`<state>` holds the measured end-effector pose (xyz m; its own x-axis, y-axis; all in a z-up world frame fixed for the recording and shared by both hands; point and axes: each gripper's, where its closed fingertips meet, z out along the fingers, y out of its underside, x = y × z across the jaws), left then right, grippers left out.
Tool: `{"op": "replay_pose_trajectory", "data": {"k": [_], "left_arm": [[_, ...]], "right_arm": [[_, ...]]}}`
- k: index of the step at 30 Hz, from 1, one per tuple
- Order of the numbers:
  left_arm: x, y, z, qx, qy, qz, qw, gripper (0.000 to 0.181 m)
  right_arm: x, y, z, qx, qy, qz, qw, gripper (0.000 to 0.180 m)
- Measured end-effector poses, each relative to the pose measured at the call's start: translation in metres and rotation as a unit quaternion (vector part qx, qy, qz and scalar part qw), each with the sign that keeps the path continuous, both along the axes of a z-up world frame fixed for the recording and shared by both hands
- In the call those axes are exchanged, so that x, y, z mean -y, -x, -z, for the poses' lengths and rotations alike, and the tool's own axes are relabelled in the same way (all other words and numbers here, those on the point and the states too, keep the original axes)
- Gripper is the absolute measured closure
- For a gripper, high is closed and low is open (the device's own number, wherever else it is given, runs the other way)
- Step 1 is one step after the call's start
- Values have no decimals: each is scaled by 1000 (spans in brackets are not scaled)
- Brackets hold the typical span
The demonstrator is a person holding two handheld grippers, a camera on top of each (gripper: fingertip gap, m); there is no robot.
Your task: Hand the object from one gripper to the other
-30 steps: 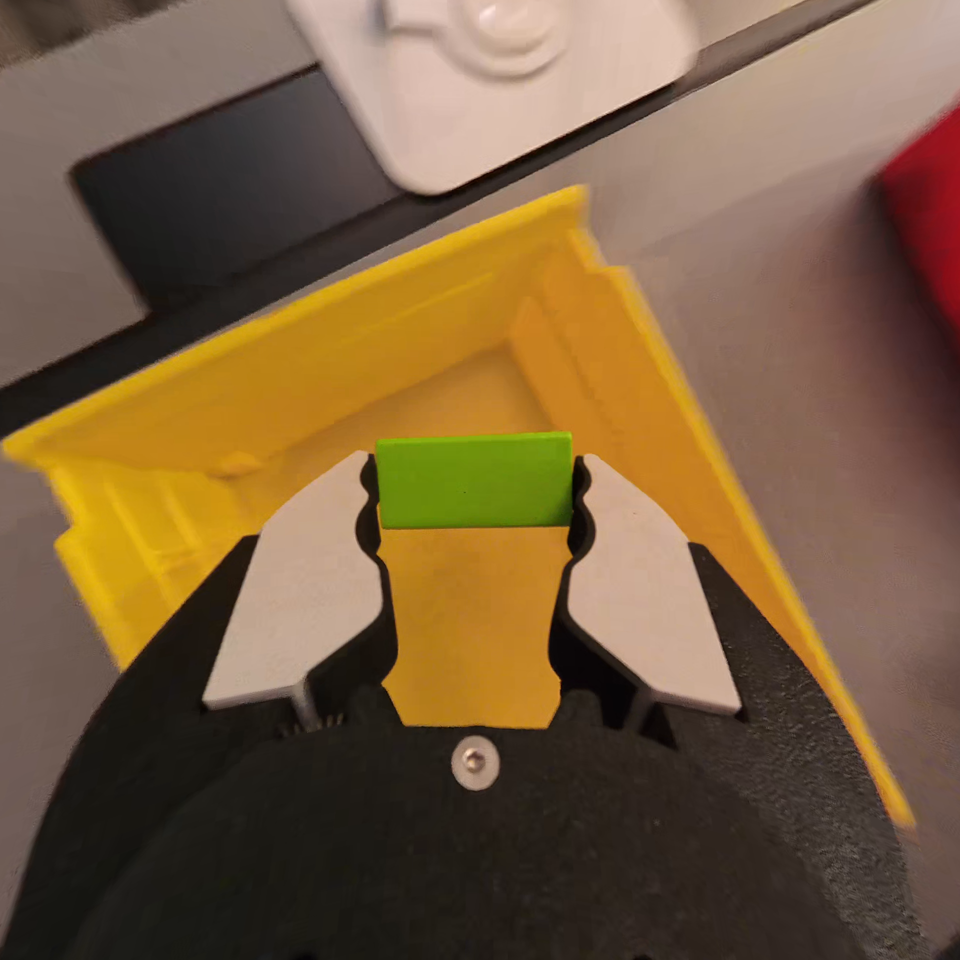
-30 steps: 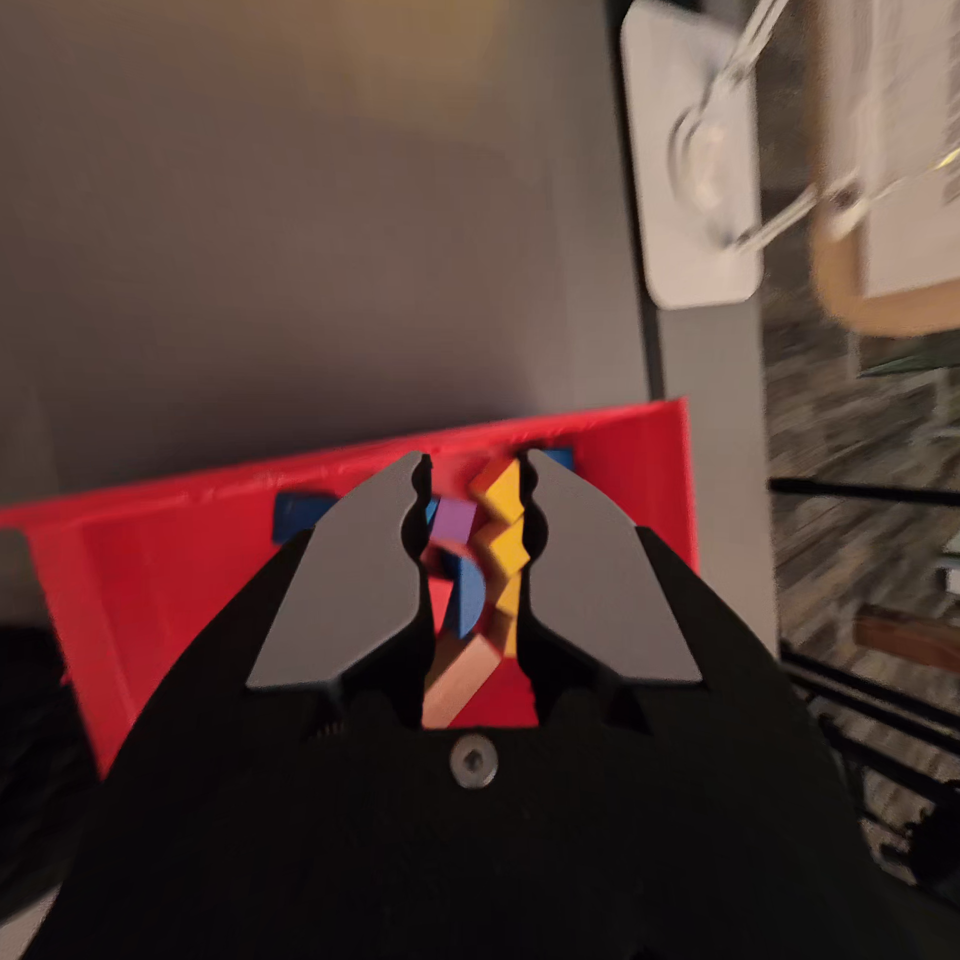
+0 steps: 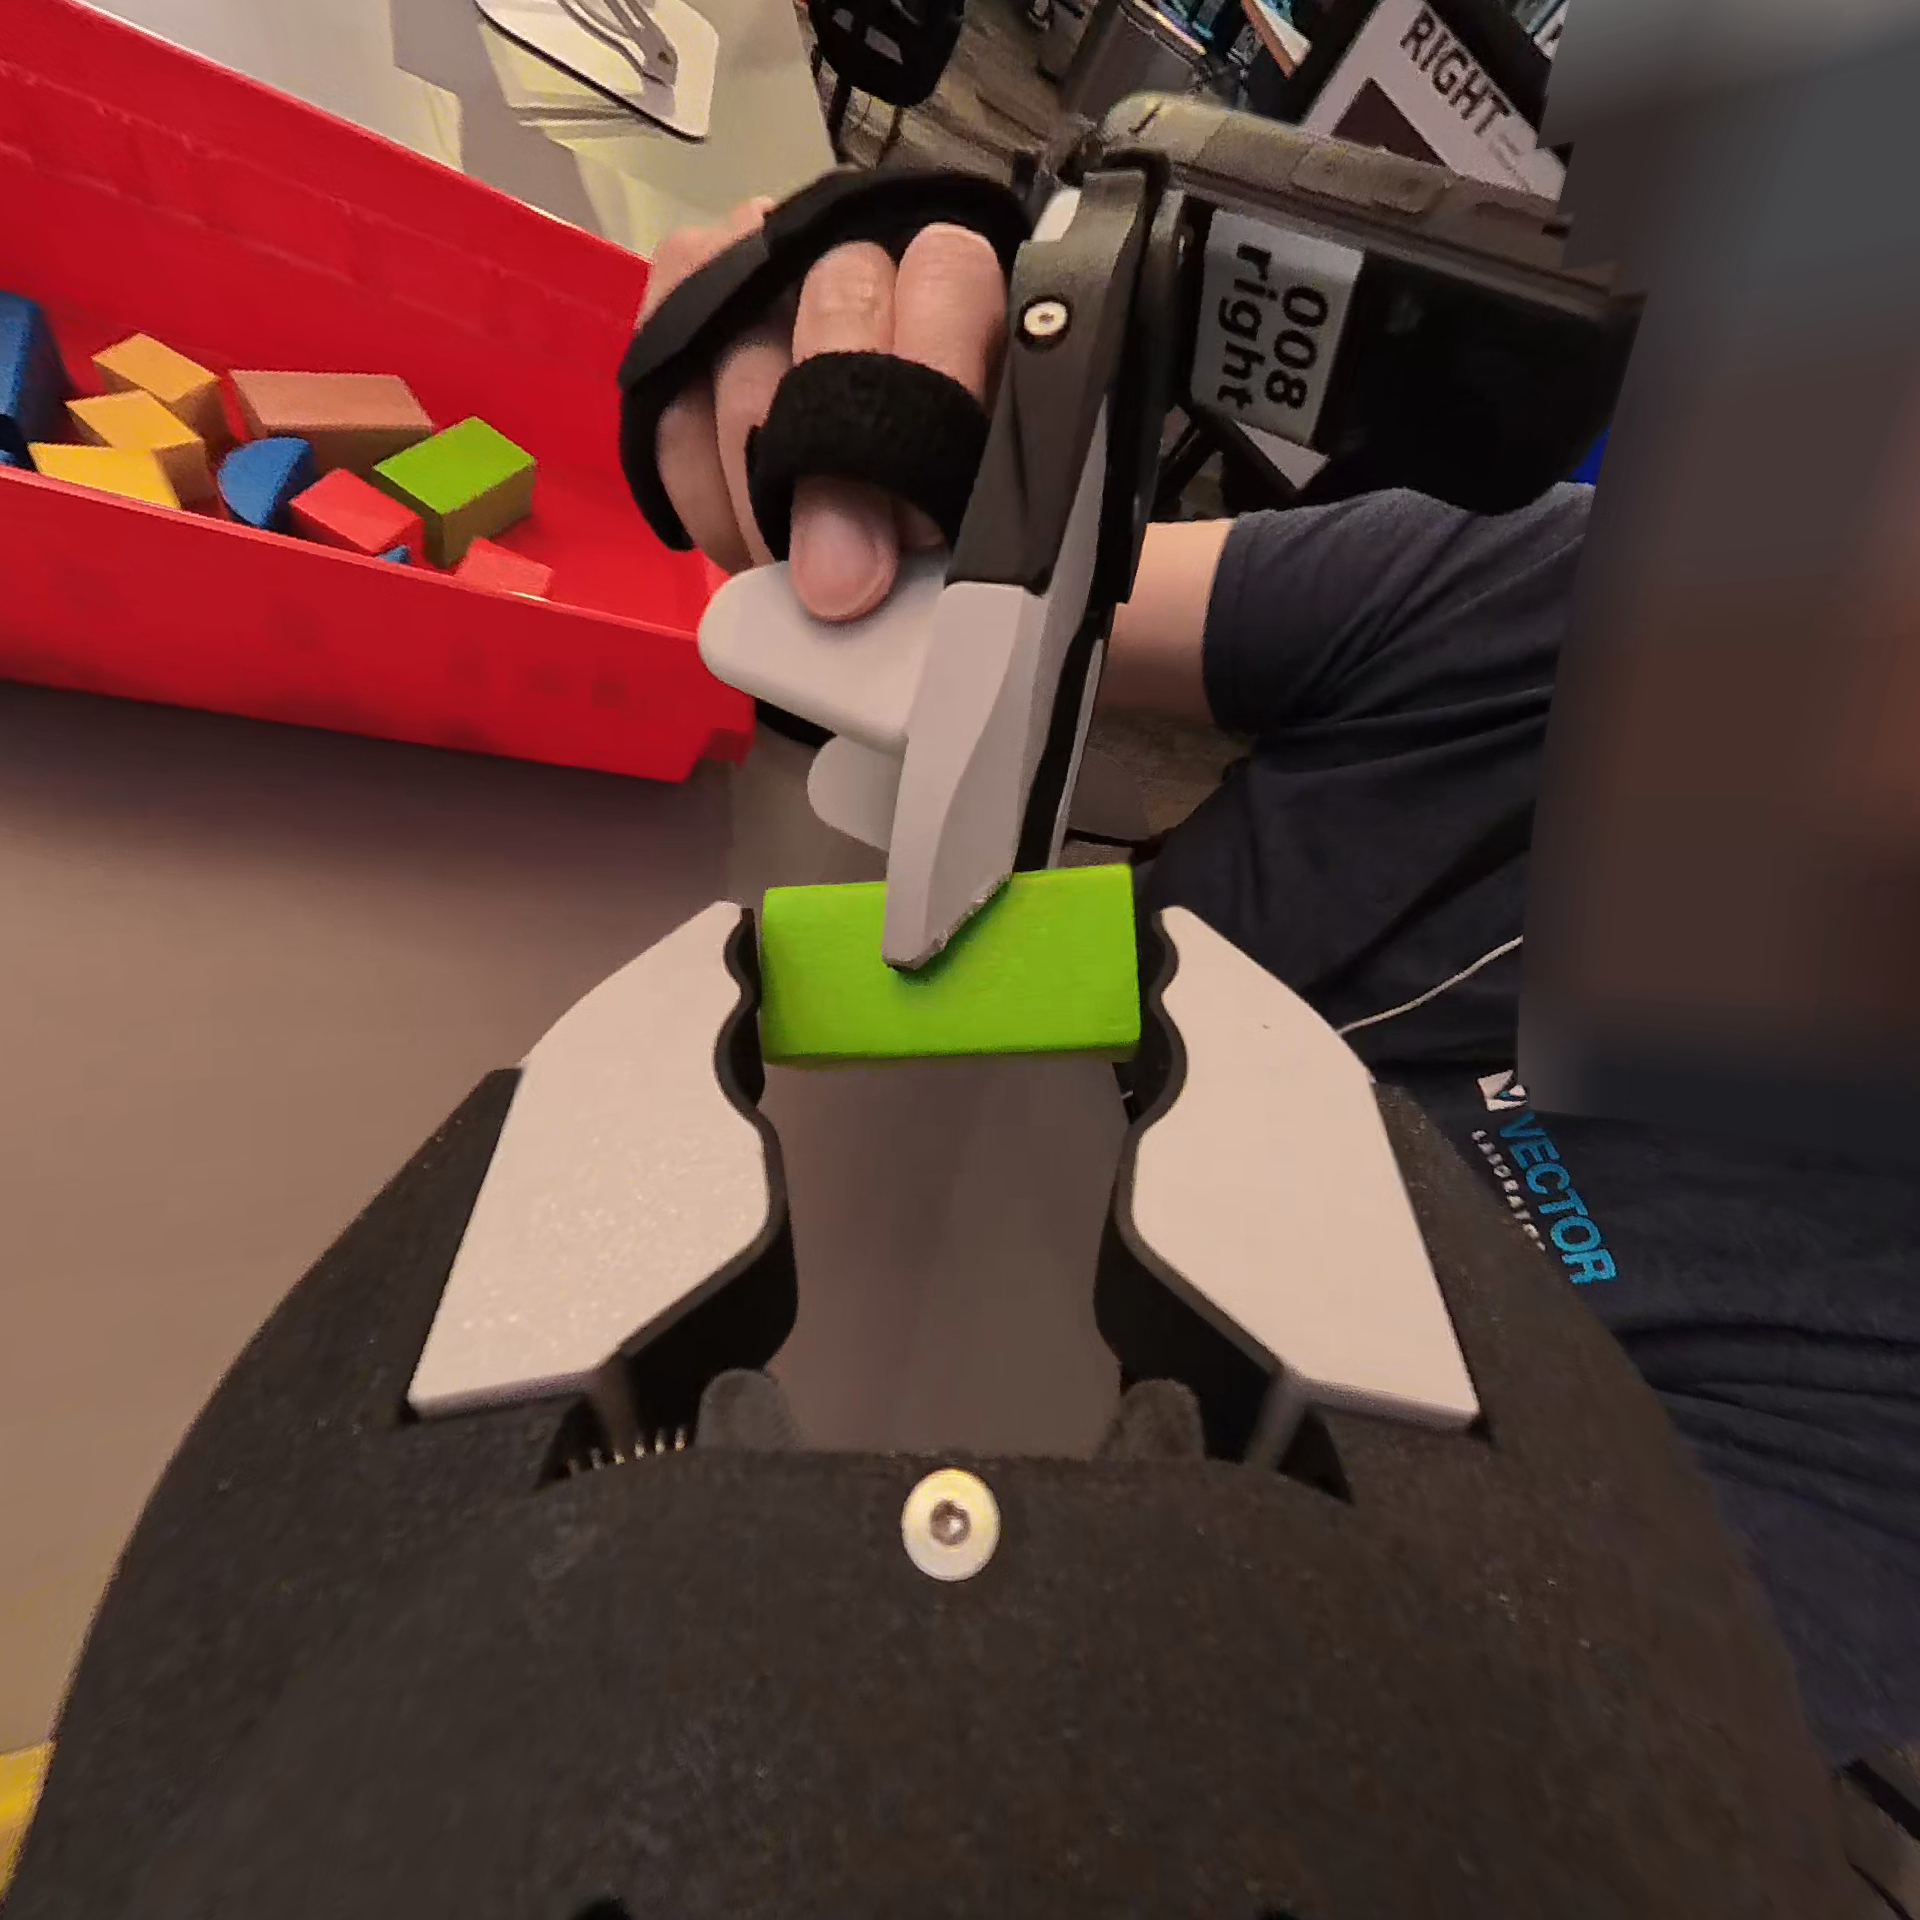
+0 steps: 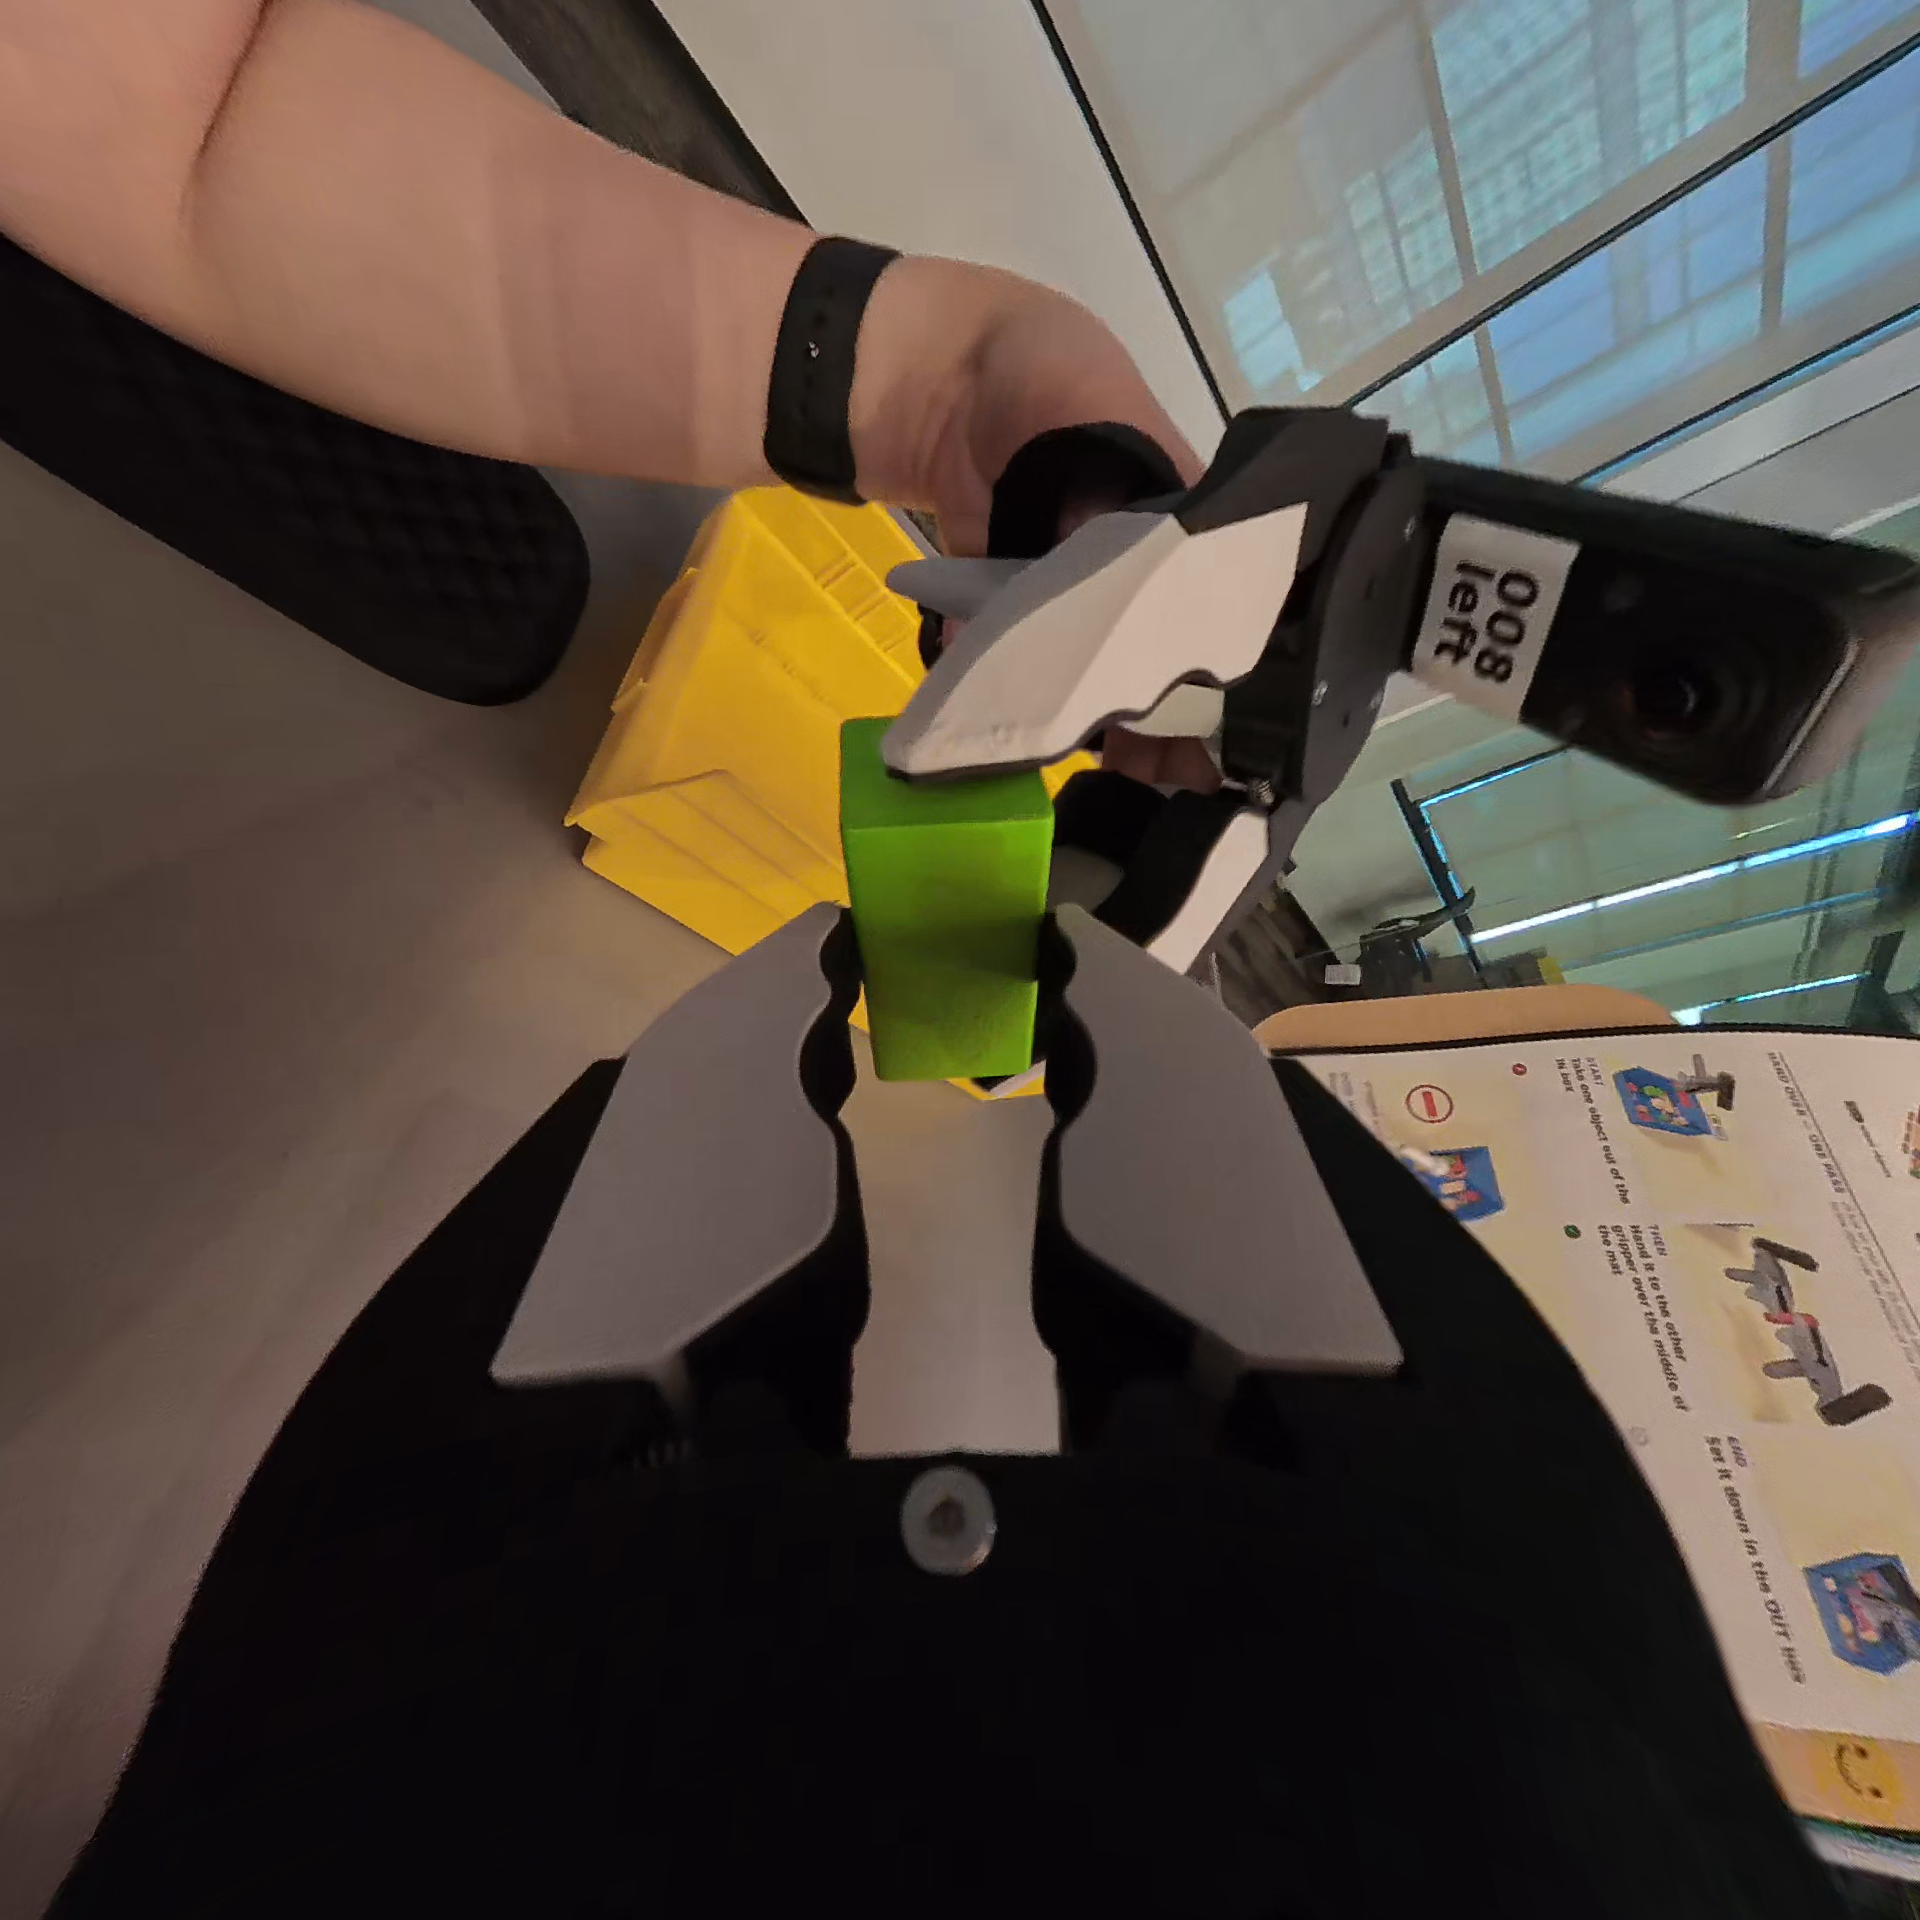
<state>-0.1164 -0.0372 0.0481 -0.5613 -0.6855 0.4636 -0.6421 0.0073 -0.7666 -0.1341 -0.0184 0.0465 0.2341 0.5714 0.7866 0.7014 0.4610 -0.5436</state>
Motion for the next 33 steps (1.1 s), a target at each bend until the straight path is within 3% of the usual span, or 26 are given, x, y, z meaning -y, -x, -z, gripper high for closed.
{"op": "replay_pose_trajectory", "data": {"k": [4,8,13,17,23,27,31,33], "left_arm": [[-22,-5,-11,32,-14,-64,997,119],[-90,-9,-10,32,-116,-250,961,121],[-182,24,-2,-32,-277,-472,836,130],[-218,55,7,-105,-377,-545,741,132],[-236,81,-2,-144,-523,-572,615,135],[-228,77,-5,-136,-553,-562,600,150],[-223,73,2,-147,-558,-544,610,150],[-220,69,9,-152,-544,-534,629,150]], "right_arm": [[-9,-8,9,2,32,19,999,146],[-21,-28,17,16,54,56,997,146],[-30,-66,13,16,67,108,992,146],[-31,-92,3,5,64,142,988,146],[-28,-118,-9,1,58,188,980,146],[-26,-131,-11,7,61,215,975,146],[-22,-146,-3,31,84,243,966,146],[-17,-161,5,52,111,269,955,146]]}}
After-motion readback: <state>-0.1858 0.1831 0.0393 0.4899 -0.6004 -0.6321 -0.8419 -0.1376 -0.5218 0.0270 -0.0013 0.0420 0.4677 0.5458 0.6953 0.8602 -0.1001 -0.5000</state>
